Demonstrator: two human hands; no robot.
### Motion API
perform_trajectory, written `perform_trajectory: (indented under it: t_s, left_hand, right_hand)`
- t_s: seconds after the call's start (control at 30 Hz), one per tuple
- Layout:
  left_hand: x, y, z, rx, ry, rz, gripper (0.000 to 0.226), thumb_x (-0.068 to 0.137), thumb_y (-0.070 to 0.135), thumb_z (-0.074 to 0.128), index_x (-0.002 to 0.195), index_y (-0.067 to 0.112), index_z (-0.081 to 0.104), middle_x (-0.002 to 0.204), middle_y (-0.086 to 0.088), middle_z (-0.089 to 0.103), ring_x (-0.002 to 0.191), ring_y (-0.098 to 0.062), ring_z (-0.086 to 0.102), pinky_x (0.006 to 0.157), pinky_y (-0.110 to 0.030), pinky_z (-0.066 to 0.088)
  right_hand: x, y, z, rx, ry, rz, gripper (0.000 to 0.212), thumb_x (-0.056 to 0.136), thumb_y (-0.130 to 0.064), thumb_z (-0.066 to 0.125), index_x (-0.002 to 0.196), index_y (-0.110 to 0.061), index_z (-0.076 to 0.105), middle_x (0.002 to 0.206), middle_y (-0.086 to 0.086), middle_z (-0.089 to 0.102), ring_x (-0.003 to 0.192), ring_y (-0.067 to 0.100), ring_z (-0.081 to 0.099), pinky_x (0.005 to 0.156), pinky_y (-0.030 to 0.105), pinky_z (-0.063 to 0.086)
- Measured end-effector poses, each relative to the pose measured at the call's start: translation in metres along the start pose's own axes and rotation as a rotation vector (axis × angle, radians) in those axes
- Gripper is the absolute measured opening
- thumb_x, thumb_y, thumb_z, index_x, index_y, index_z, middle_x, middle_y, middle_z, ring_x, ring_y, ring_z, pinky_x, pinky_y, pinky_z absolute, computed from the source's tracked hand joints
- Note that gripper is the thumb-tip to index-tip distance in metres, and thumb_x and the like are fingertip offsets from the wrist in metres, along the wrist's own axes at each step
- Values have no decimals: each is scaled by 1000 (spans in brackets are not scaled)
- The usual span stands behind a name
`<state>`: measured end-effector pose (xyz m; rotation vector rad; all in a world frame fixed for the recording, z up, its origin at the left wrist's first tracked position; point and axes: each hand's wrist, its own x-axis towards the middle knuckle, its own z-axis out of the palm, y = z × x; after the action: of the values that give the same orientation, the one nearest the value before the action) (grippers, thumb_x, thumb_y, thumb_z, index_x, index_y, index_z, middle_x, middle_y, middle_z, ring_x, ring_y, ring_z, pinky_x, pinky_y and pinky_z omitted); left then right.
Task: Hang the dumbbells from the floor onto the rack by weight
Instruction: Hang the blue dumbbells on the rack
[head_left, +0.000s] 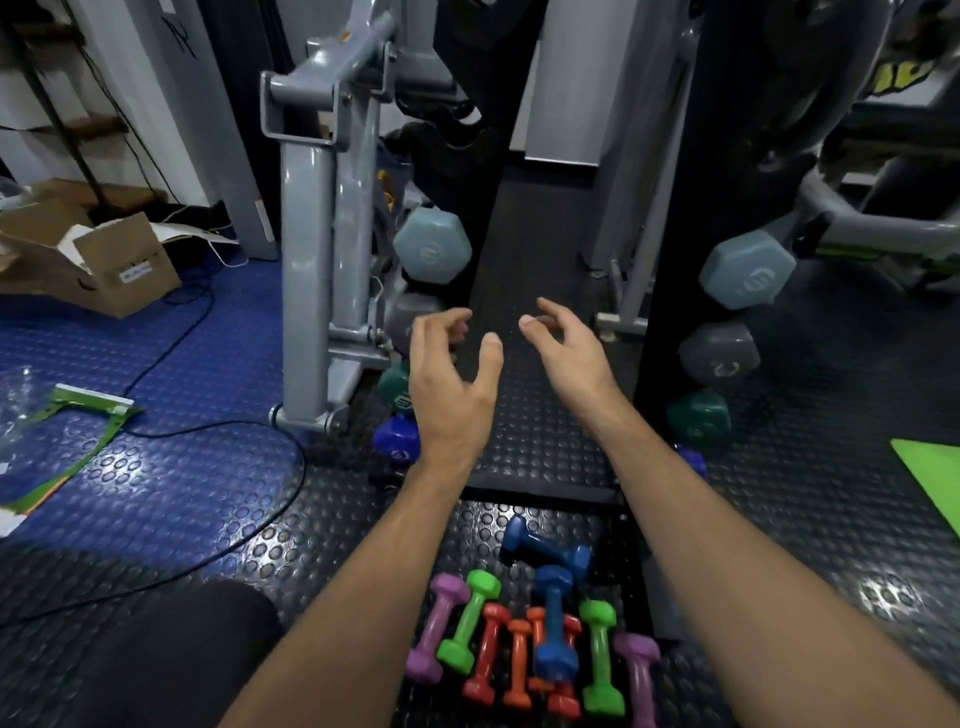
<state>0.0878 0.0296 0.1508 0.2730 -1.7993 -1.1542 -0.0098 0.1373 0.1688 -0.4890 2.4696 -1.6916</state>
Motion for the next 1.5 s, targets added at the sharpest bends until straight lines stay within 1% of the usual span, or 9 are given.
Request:
perform_trajectory:
  t_s: [0.2,0.4,0.6,0.83,1.03,1.2,1.3,1.4,1.5]
  left_hand:
    - [-62,-62,29,-6,-227,-315,29,93,33,68,117,19,63,107,4,66,92,-8,63,81,-24,53]
    - [-117,-118,51,23,-433,-673,26,97,29,66,116,11,67,105,2,70,97,-10,63,72,0,41]
    - [-168,-166,70,116,-653,-849,46,89,57,61,115,19,67,113,3,69,105,-13,64,96,-31,49]
    - [-217,-189,87,162,-727,-984,23,101,39,59,97,17,63,85,2,64,81,-17,60,74,-32,45]
    - [-257,-214,98,225,-741,-1088,35,100,45,56,108,12,66,102,-8,70,96,-25,64,81,-34,49]
    - [-268,-223,105,187,-690,-1235,32,104,41,50,108,13,64,105,-8,66,100,-26,60,87,-35,44]
    - [-273,-235,110,171,-646,-1313,37,101,47,50,108,14,65,112,-15,69,104,-34,65,94,-43,52]
    - [-277,-244,112,138,-625,-1383,40,101,49,48,110,13,64,111,-12,68,94,-30,65,80,-40,54]
    - [-279,-247,112,124,-612,-1414,48,101,53,46,115,10,65,105,-9,68,88,-27,63,83,-42,54]
  right_hand:
    - [-24,75,-1,-51,-41,135,54,97,-49,62,146,-25,56,123,-7,68,114,9,62,87,21,43]
    - [-46,151,-2,-89,-73,315,53,97,-49,62,144,-25,56,123,-6,68,111,12,63,99,30,48]
    - [-66,221,0,-116,-76,489,53,96,-43,65,143,-18,58,129,2,67,115,15,61,97,25,43]
    - [-95,289,-10,-235,-97,603,47,98,-39,64,136,-13,63,130,8,69,121,25,63,105,34,46]
    - [-118,343,-21,-371,-144,656,46,93,-42,69,131,-16,67,123,8,73,115,25,67,101,34,51]
    - [-143,364,8,-386,-443,684,53,79,-51,81,121,-24,64,110,-4,69,100,15,66,87,29,52]
    - [-171,378,37,-436,-544,639,77,68,-54,88,131,-28,51,122,1,64,107,21,64,93,32,52]
    - [-189,391,59,-590,-634,560,99,64,-50,89,148,-30,40,139,8,46,116,32,60,101,38,50]
    - [-190,396,64,-655,-641,490,83,72,-42,86,145,-31,47,140,11,41,111,36,61,100,40,51]
